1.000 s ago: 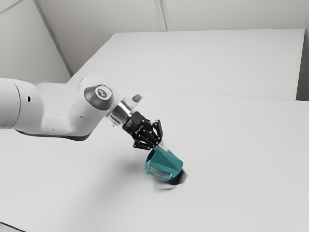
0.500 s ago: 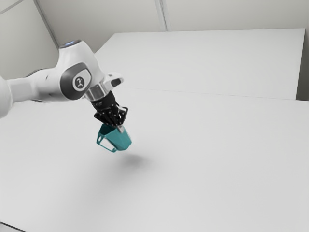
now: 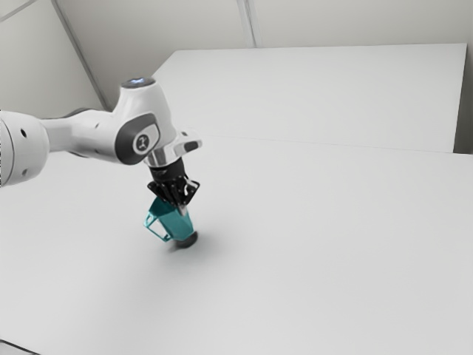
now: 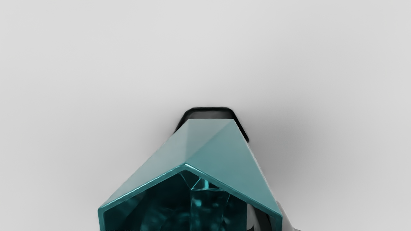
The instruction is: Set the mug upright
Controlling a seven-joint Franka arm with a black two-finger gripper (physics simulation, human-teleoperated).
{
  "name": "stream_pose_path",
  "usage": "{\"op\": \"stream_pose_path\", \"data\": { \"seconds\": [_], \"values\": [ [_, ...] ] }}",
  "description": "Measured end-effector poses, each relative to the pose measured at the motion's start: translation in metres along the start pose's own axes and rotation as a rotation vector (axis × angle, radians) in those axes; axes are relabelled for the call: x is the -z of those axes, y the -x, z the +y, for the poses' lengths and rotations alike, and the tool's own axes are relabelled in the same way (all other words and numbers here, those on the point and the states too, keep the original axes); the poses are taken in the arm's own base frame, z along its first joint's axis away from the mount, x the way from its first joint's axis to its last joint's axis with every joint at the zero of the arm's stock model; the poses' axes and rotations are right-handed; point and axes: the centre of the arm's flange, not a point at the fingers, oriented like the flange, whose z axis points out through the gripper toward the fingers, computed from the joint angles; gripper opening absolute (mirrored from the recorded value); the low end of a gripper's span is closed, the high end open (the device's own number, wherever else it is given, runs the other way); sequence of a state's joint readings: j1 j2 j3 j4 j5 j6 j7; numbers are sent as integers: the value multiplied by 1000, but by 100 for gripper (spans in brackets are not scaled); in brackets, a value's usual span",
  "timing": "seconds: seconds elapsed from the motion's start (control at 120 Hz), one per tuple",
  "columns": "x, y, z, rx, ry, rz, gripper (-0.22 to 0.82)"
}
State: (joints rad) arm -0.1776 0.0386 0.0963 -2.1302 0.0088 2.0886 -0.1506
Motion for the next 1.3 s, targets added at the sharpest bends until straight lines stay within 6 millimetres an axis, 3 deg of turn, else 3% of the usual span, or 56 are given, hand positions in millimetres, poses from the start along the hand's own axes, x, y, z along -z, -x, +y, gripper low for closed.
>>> {"op": "stream_pose_path", "data": {
  "seconds": [0.125,0.317,0.567,0.683,0.833,1.0,1.3],
  "values": [
    [-15,-4,1,5,-6,-11,-18],
    [-21,-7,-1,15,-6,-6,-18],
    [-9,-4,-1,20,4,15,32],
    [4,-2,-2,21,9,36,44],
    [23,4,-1,18,17,63,52],
    [54,11,0,15,30,93,57],
    [173,-8,4,-34,15,233,60]
  ]
}}
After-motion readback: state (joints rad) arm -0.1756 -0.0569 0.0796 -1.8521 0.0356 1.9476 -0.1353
